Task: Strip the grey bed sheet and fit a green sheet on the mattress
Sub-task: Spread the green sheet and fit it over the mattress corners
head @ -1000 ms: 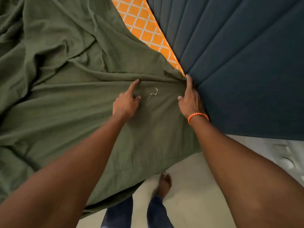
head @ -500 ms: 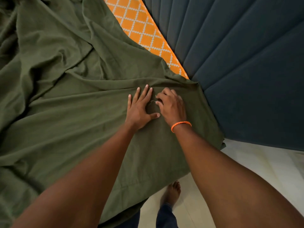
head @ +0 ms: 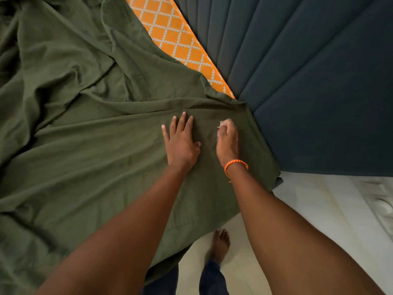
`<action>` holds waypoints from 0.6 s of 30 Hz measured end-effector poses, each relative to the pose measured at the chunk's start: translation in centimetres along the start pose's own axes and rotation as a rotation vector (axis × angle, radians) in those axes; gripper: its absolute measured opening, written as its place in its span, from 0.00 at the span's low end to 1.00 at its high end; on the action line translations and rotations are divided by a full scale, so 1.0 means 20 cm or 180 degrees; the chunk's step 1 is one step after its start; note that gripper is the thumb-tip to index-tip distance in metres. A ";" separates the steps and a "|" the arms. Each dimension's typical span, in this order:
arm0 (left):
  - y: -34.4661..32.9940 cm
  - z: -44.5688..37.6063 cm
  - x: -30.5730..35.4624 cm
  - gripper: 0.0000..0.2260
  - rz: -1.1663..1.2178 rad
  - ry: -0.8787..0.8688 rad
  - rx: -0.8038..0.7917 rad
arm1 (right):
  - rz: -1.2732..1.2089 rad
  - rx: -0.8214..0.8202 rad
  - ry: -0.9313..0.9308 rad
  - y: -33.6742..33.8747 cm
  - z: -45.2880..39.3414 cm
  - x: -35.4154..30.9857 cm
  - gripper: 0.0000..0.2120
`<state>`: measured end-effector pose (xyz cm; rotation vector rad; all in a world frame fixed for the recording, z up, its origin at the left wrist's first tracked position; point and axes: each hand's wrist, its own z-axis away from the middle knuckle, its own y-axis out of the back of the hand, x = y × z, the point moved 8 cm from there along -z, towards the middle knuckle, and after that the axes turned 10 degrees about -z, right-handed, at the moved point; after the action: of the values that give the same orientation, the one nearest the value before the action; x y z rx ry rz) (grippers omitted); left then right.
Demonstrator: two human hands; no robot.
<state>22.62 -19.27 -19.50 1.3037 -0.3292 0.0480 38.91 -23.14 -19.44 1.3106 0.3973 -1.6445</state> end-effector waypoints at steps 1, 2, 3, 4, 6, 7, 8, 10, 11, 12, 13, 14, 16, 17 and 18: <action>0.02 0.05 0.05 0.35 0.0031 -0.0003 0.0145 | 0.0240 0.0078 0.0058 0.06 0.03 0.03 0.11; 0.04 0.11 0.11 0.31 0.0101 -0.0037 0.0259 | 0.0569 0.0194 0.0144 0.14 0.07 0.05 0.13; 0.04 0.17 0.17 0.26 0.0203 -0.0073 0.0301 | 0.0839 0.0319 0.0247 0.20 0.10 0.08 0.15; 0.01 0.24 0.24 0.22 0.0312 -0.0118 0.0271 | 0.0995 0.0478 0.0321 0.28 0.14 0.10 0.17; -0.05 0.35 0.37 0.16 0.0461 -0.0231 0.0113 | 0.0917 0.0937 0.0341 0.44 0.24 0.19 0.20; -0.09 0.41 0.43 0.15 0.0548 -0.0296 0.0037 | 0.0753 0.1274 0.0215 0.55 0.30 0.25 0.21; -0.13 0.47 0.48 0.14 0.0648 -0.0342 -0.0019 | 0.0553 0.1656 0.0032 0.66 0.37 0.31 0.22; -0.17 0.55 0.56 0.14 0.0783 -0.0346 -0.0057 | 0.0048 0.2418 -0.0440 0.87 0.52 0.47 0.15; -0.18 0.58 0.58 0.14 0.0805 -0.0312 -0.0053 | -0.0262 0.2720 -0.0778 0.93 0.58 0.55 0.09; -0.19 0.59 0.59 0.14 0.0820 -0.0281 -0.0059 | -0.0552 0.2943 -0.1158 0.97 0.64 0.63 0.11; -0.19 0.60 0.60 0.14 0.0834 -0.0251 -0.0073 | -0.0791 0.3015 -0.1449 0.98 0.68 0.68 0.16; -0.19 0.60 0.60 0.14 0.0840 -0.0226 -0.0090 | -0.0832 0.2949 -0.1624 0.98 0.70 0.69 0.20; -0.18 0.59 0.60 0.14 0.0814 -0.0197 -0.0100 | -0.0365 0.2658 -0.1481 0.97 0.68 0.63 0.25; -0.17 0.58 0.59 0.14 0.0787 -0.0189 -0.0095 | -0.0020 0.2447 -0.1247 0.94 0.65 0.58 0.25; -0.16 0.56 0.57 0.15 0.0762 -0.0173 -0.0094 | 0.0278 0.2231 -0.0938 0.89 0.63 0.50 0.25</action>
<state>31.88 -32.59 -17.01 1.2327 -0.5296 0.2095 46.91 -45.78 -18.34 1.5095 -0.4519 -1.9451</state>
